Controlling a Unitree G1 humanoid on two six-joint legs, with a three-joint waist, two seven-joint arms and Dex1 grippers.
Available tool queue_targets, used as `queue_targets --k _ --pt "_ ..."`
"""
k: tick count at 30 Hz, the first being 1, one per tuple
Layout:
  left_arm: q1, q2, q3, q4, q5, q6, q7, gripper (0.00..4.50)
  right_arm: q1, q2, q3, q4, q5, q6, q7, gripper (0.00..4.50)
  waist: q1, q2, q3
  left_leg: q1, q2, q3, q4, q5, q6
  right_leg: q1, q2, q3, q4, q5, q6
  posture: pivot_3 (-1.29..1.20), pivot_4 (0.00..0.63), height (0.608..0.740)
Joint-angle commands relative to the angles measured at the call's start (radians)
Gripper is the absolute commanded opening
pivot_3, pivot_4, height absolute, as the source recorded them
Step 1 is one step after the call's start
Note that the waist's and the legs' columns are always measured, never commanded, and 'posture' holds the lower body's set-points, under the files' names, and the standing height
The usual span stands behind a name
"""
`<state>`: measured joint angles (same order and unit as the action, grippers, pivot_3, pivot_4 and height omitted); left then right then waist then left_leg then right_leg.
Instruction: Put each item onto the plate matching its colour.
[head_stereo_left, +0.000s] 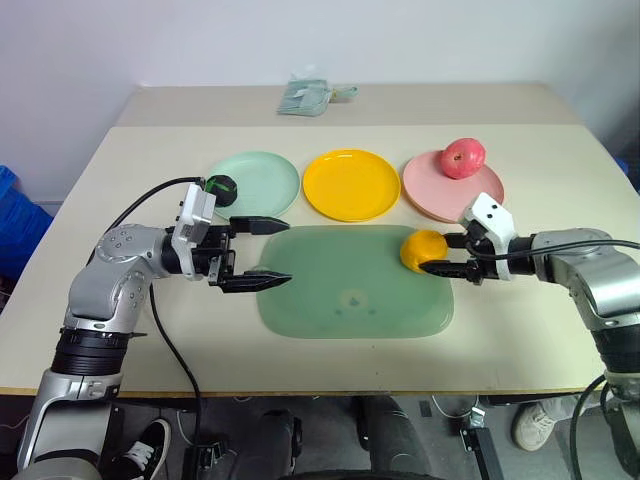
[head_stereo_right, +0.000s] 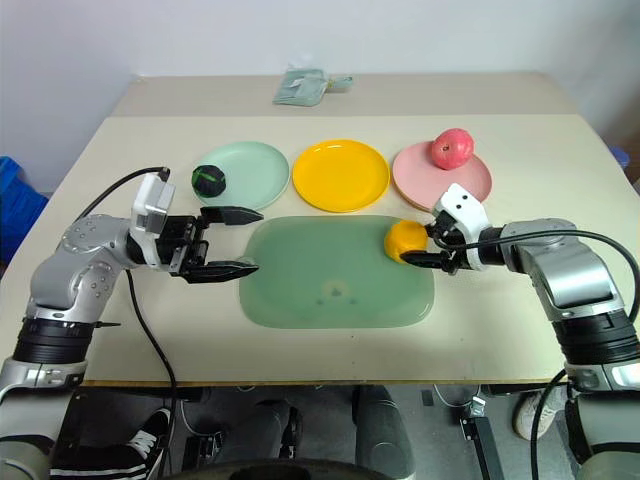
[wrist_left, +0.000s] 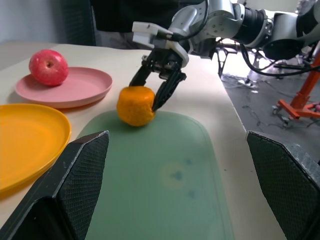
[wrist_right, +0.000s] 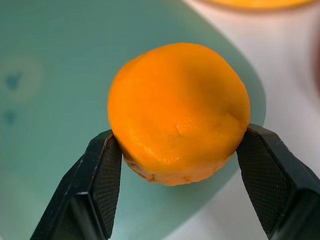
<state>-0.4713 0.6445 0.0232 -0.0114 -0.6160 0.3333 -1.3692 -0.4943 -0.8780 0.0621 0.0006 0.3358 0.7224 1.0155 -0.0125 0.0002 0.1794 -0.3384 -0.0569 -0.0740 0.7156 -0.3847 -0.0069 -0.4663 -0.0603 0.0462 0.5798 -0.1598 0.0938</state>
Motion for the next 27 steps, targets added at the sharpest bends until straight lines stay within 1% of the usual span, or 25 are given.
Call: queue_targets --k 1,3,5,7,10,13,16,18,20,22,23,24,27 --pt "-0.011 -0.013 0.062 -0.006 -0.023 0.016 0.075 4.5 -0.069 0.038 -0.086 -0.005 0.045 -0.019 -0.027 2.91 0.0 0.0 0.0 0.0 0.0 0.0 0.0 0.0 0.0 0.0 0.0 0.0 0.0 0.0 0.0 0.0 0.15 0.74" --pt "-0.024 -0.025 0.079 0.02 0.001 0.01 0.142 4.5 -0.111 0.071 -0.105 0.009 0.049 -0.031 -0.057 2.91 -0.002 0.0 0.0 0.0 0.0 0.0 0.0 0.0 0.0 0.0 0.0 0.0 0.0 0.0 0.0 0.0 0.15 0.74" --pt "-0.051 -0.05 0.102 0.074 0.045 0.037 0.293 4.5 -0.211 0.146 -0.112 0.127 -0.024 -0.145 -0.186 2.91 -0.003 0.0 0.0 0.0 0.0 -0.001 0.0 0.0 0.0 0.0 0.0 0.0 0.0 0.0 0.0 0.0 0.15 0.74" --pt "-0.055 -0.068 0.107 0.085 0.087 0.029 0.39 4.5 -0.287 0.195 -0.106 0.245 -0.088 -0.246 -0.276 2.91 -0.003 0.0 0.0 0.0 0.0 0.0 0.0 0.002 -0.003 0.0 0.0 0.0 0.001 0.0 0.0 0.0 0.15 0.74" --pt "-0.034 -0.084 0.102 0.057 0.122 0.0 0.448 4.5 -0.384 0.261 -0.076 0.419 -0.159 -0.385 -0.348 2.91 -0.002 0.0 0.0 -0.001 0.0 -0.001 -0.002 0.003 -0.005 -0.002 0.0 0.0 0.001 0.0 0.0 0.0 0.15 0.74" --pt "-0.024 -0.101 0.103 0.04 0.143 -0.016 0.494 4.5 -0.446 0.363 -0.08 0.506 -0.145 -0.426 -0.362 2.91 -0.004 0.0 0.0 -0.002 0.0 -0.001 -0.003 0.003 -0.005 -0.003 0.0 0.0 0.001 0.0 0.0 0.0 0.15 0.74" --pt "-0.007 -0.116 0.106 0.014 0.147 -0.024 0.521 4.5 -0.452 0.405 -0.039 0.55 -0.191 -0.495 -0.342 2.91 -0.006 0.0 0.0 -0.003 0.0 -0.001 -0.004 0.003 -0.005 -0.004 0.0 0.0 0.001 0.0 0.0 0.0 0.15 0.74" --pt "0.022 -0.126 0.116 -0.035 0.13 -0.015 0.532 4.5 -0.457 0.433 -0.026 0.585 -0.19 -0.499 -0.319 2.91 -0.005 0.0 0.0 -0.005 -0.001 -0.001 -0.003 0.003 -0.005 -0.005 -0.001 0.0 0.001 0.0 0.0 0.0 0.15 0.74" --pt "0.057 -0.127 0.119 -0.081 0.129 -0.007 0.55 4.5 -0.464 0.447 -0.042 0.612 -0.156 -0.463 -0.279 2.91 -0.006 0.0 0.0 -0.005 -0.001 -0.002 -0.003 0.003 -0.005 -0.005 -0.001 0.0 0.002 0.0 0.0 0.0 0.15 0.74" --pt "0.096 -0.118 0.122 -0.111 0.137 -0.009 0.557 4.5 -0.465 0.443 -0.032 0.631 -0.164 -0.471 -0.241 3.82 -0.006 0.0 0.0 -0.005 -0.001 -0.002 -0.003 0.003 -0.005 -0.005 -0.001 0.0 0.002 0.0 0.0 0.0 0.15 0.74" --pt "0.107 -0.117 0.122 -0.121 0.139 -0.009 0.559 4.5 -0.464 0.439 -0.027 0.637 -0.173 -0.485 -0.232 4.2 -0.006 0.0 0.0 -0.005 -0.001 -0.002 -0.003 0.003 -0.005 -0.005 -0.001 0.0 0.002 0.0 0.0 0.0 0.15 0.74" --pt "0.119 -0.115 0.132 -0.13 0.124 -0.002 0.558 4.5 -0.471 0.443 -0.035 0.645 -0.171 -0.48 -0.237 4.42 -0.006 0.0 0.0 -0.005 -0.001 -0.002 -0.003 0.003 -0.006 -0.006 -0.001 0.0 0.002 0.0 0.0 0.0 0.15 0.74" --pt "0.149 -0.121 0.162 -0.159 0.07 0.014 0.549 4.5 -0.497 0.449 -0.081 0.675 -0.139 -0.487 -0.243 4.42 -0.008 0.0 0.0 -0.004 -0.001 -0.002 -0.003 0.004 -0.007 -0.006 -0.001 0.0 0.002 0.0 0.0 0.0 0.15 0.74"
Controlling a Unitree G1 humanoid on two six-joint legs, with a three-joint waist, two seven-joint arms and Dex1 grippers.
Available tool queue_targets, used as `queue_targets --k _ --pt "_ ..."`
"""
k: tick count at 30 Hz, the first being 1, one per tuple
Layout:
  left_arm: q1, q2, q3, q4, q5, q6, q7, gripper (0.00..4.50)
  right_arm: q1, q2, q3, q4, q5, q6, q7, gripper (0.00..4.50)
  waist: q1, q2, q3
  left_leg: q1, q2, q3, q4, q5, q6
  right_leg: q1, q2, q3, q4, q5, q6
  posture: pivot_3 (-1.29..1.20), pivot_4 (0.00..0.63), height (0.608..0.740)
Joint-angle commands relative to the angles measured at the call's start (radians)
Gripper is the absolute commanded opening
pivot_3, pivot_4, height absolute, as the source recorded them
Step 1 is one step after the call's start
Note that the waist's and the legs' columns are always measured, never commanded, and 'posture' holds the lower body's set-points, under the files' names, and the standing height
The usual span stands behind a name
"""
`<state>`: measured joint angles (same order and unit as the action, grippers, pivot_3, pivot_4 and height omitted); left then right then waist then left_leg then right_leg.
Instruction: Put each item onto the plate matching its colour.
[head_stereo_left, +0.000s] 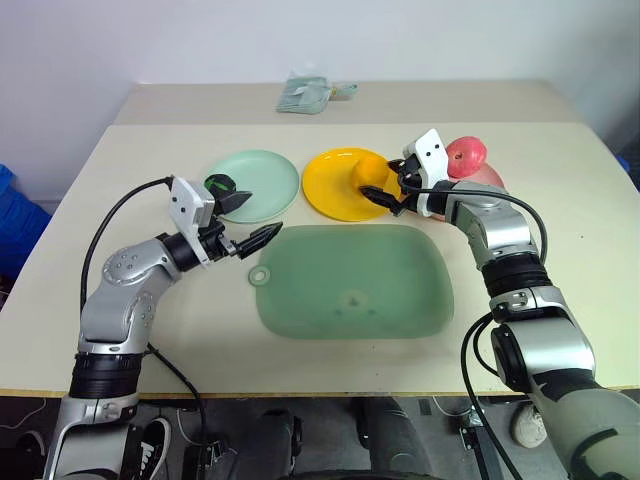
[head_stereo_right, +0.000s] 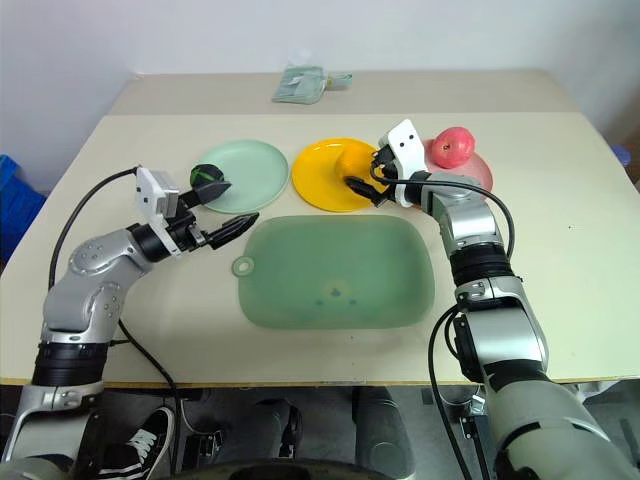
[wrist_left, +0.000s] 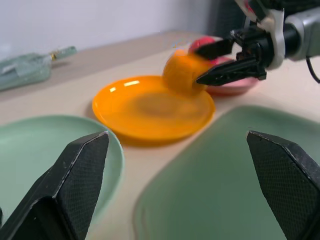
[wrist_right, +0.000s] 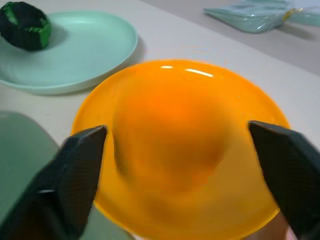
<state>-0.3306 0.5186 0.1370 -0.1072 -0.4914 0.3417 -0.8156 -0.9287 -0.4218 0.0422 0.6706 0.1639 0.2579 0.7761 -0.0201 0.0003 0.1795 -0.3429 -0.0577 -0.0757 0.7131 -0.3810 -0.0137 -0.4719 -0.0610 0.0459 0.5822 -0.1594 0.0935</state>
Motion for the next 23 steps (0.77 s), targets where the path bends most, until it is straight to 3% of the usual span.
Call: queue_targets --k 1,4,10,15,18,21,23 --pt "0.013 -0.001 0.041 -0.077 -0.059 0.012 0.0 4.5 -0.068 -0.014 -0.076 0.021 0.039 -0.032 -0.001 4.42 0.0 0.0 0.0 0.0 0.0 0.0 0.0 0.0 0.0 0.0 0.0 0.0 0.0 0.0 0.0 0.0 0.15 0.74" --pt "0.022 -0.023 0.028 -0.09 -0.052 -0.016 0.015 4.5 -0.061 -0.034 -0.117 0.003 0.068 -0.041 0.026 4.42 0.003 0.0 0.0 0.001 0.0 0.0 0.0 0.0 -0.001 0.0 0.0 0.0 0.0 0.0 0.0 0.0 0.15 0.74" --pt "0.054 -0.046 0.002 -0.131 -0.14 0.001 -0.073 4.5 0.13 -0.162 -0.184 -0.32 0.22 0.071 0.237 4.42 0.01 0.0 0.0 0.0 0.0 -0.001 0.0 0.0 0.001 0.001 0.0 -0.001 0.0 0.0 0.0 0.0 0.15 0.74" --pt "0.051 -0.035 -0.023 -0.067 -0.174 0.005 -0.204 4.5 0.398 -0.31 -0.227 -0.678 0.338 0.235 0.321 4.42 0.008 0.0 0.0 0.001 0.0 0.0 0.001 -0.001 0.002 0.003 -0.001 0.0 -0.002 0.0 0.0 0.0 0.15 0.74" --pt "0.044 0.033 -0.075 0.03 -0.138 0.001 -0.352 4.5 0.626 -0.395 -0.276 -0.928 0.392 0.281 0.344 4.42 0.007 0.0 0.0 0.004 0.001 -0.001 0.0 -0.004 0.008 0.005 0.001 -0.001 -0.002 0.0 0.0 0.0 0.15 0.74" --pt "0.02 0.041 -0.086 0.078 -0.142 -0.008 -0.406 4.5 0.761 -0.445 -0.356 -1.049 0.454 0.315 0.357 4.42 0.003 0.0 0.0 0.007 0.001 0.001 0.001 -0.004 0.008 0.007 0.002 0.0 -0.001 0.0 0.0 0.0 0.15 0.74" --pt "-0.006 0.036 -0.072 0.096 -0.156 -0.017 -0.43 4.5 0.861 -0.478 -0.387 -1.082 0.413 0.266 0.377 4.42 0.005 0.0 0.0 0.007 0.001 0.001 0.002 -0.004 0.008 0.008 0.002 0.0 -0.001 0.0 0.0 0.0 0.15 0.74"
